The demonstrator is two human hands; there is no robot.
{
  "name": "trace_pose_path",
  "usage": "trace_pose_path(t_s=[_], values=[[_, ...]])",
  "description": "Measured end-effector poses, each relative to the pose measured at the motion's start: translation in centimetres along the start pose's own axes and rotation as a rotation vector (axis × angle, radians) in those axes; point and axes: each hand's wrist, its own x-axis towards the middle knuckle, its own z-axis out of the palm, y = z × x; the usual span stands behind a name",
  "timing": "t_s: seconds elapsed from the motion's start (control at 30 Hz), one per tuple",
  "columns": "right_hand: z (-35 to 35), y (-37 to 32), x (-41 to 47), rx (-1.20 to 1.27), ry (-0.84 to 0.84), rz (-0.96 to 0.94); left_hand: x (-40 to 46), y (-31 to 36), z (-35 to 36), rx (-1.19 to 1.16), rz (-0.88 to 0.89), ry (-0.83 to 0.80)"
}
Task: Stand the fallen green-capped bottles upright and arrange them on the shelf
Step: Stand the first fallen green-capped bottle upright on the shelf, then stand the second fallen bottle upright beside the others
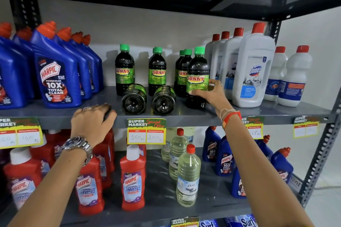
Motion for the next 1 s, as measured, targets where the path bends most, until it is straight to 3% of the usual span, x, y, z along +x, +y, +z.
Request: trace_pose_path(t_s=[0.2, 0.5, 0.6, 0.67, 0.73, 0.8, 0.9, 1.0], values=[[1.6, 0.6, -1.0, -0.360, 0.157, -0.131, -0.3, -0.4, 0.1, -0.007, 0.001, -0.007], [1.1, -0.3, -1.1, -0.151, 0.058, -0.003, -0.3, -0.5, 0.3, -0.020, 0.001, -0.020], [1.5, -2.3, -2.4, -0.122, 0.286, -0.173, -0.3, -0.5, 0.3, -0.034, -0.006, -0.016], [2.3, -4.8, -3.8, -0.093, 0.341, -0.345, -0.4, -0.5, 0.3, -0.041, -0.008, -0.009], [3.8, -7.3, -5.1, -0.177, 0.181, -0.436, -0.4, -0.5, 0.2, -0.049, -0.004, -0.012], [5.9, -9.1, -5.4, -0.414, -0.054, -0.422, -0.4, -0.6, 0.2, -0.056, -0.001, -0.020], [8.0, -10.9, -5.2, -0.776, -0.300, -0.233, -0.3, -0.8, 0.2, -0.060, -0.003, -0.031], [8.5, -11.6, -4.7, -0.916, -0.422, -0.071, -0.3, -0.9, 0.3, -0.066, -0.006, -0.035]])
